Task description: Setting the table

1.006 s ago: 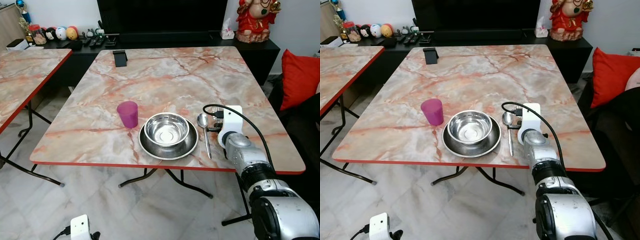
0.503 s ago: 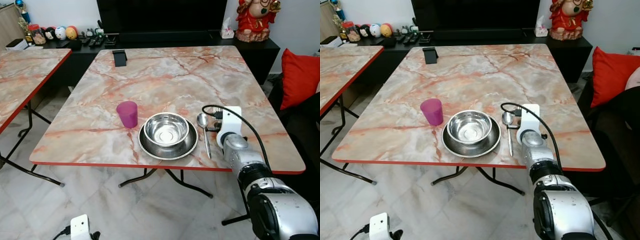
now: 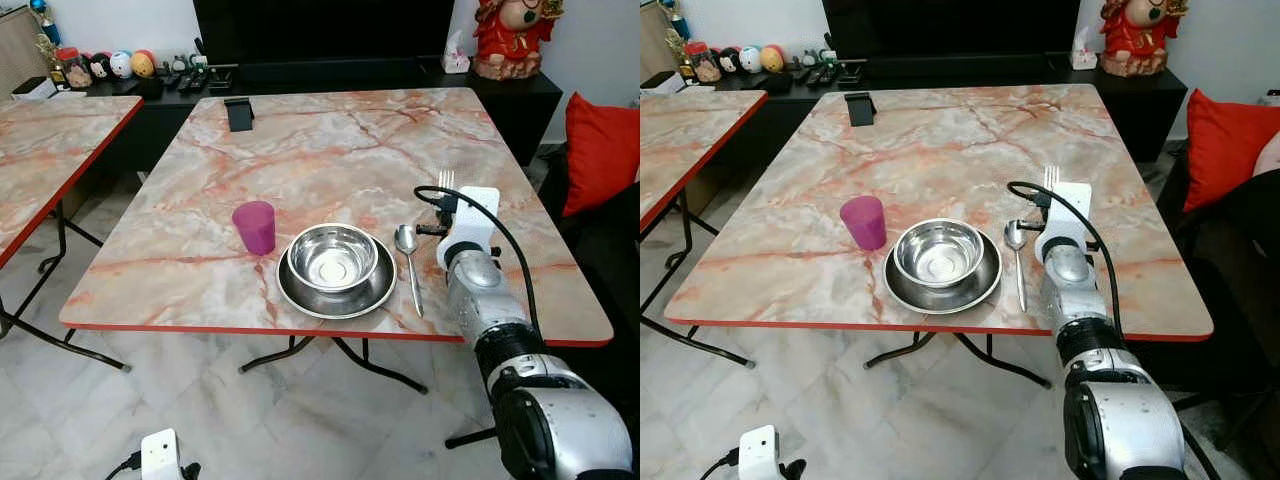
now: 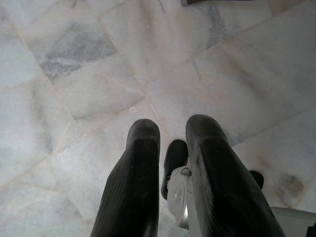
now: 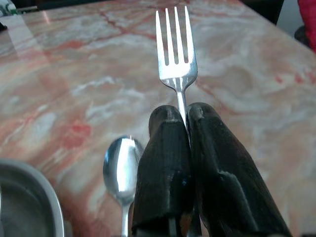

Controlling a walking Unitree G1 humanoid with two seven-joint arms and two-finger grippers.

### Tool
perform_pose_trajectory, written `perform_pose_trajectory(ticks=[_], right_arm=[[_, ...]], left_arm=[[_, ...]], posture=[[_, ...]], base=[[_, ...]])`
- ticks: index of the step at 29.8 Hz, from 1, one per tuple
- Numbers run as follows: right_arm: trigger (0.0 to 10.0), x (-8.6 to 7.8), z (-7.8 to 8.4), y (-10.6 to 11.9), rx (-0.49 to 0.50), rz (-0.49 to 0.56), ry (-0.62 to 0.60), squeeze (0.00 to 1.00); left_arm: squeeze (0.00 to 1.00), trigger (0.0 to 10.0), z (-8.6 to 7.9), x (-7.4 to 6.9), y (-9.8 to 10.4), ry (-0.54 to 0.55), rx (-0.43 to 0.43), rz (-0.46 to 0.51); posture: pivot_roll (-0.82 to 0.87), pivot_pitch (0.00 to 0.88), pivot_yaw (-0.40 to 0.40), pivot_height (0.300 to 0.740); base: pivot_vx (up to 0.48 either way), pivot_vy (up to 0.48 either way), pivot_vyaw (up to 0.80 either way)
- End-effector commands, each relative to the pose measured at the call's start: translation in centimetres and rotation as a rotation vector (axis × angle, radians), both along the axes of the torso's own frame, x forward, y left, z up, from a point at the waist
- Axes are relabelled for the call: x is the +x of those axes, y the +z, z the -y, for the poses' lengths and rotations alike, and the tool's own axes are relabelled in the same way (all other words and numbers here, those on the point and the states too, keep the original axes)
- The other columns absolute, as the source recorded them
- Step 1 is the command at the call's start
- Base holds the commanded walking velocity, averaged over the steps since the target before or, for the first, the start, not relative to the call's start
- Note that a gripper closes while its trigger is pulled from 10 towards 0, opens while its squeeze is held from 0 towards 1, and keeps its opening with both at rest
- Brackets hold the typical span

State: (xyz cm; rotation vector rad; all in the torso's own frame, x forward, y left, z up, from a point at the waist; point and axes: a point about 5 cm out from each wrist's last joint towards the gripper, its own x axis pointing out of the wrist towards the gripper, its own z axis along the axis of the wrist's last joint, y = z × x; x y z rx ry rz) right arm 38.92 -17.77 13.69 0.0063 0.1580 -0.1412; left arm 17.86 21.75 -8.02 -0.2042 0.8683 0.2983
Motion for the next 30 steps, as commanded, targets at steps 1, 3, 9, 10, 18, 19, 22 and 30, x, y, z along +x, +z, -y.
perform_pose_trajectory(ticks=[1,3,9,10,18,19,22,30], right_arm=[[10.0,0.12,-0.28,0.61,0.0,0.034,0.003,0.0],[10.0,0.11,-0.36,0.61,-0.001,0.036,0.005,0.0],[10.0,0.03,-0.73,0.39,0.002,0.036,0.01,0.0],[10.0,0.03,-0.74,0.42,0.004,0.037,0.01,0.0],[10.0,0.03,-0.73,0.41,0.005,0.036,0.009,0.0],[10.0,0.02,-0.72,0.41,0.005,0.036,0.009,0.0],[10.0,0.01,-0.69,0.35,0.005,0.034,0.006,0.0],[10.0,-0.05,-0.65,0.3,0.004,0.031,0.001,0.0]], left_arm=[[0.0,10.0,-0.29,-0.31,-0.1,0.004,0.004,-0.011],[0.0,10.0,-0.3,-0.31,-0.09,0.005,0.004,-0.011],[0.0,10.0,-0.23,-0.28,-0.09,0.004,0.001,-0.008],[0.0,10.0,-0.22,-0.28,-0.09,0.005,0.001,-0.008],[0.0,10.0,-0.19,-0.28,-0.1,0.004,0.0,-0.008],[0.0,10.0,-0.18,-0.28,-0.1,0.003,0.0,-0.008],[0.0,10.0,-0.19,-0.29,-0.11,0.002,0.001,-0.009],[0.0,10.0,-0.23,-0.29,-0.1,0.005,0.003,-0.01]], posture=[[0.01,0.035,0.062,0.74],[0.01,0.035,0.062,0.74],[0.01,0.035,0.059,0.74],[0.01,0.035,0.059,0.74],[0.01,0.036,0.058,0.74],[0.01,0.036,0.058,0.74],[0.01,0.036,0.057,0.74],[0.01,0.037,0.058,0.74]], base=[[0.0,0.0,0.0],[0.0,0.0,0.0],[0.083,0.0,0.0],[0.27,0.0,0.0],[0.277,0.0,0.0],[0.285,0.0,0.0],[0.293,0.0,0.0],[0.038,0.0,0.0]])
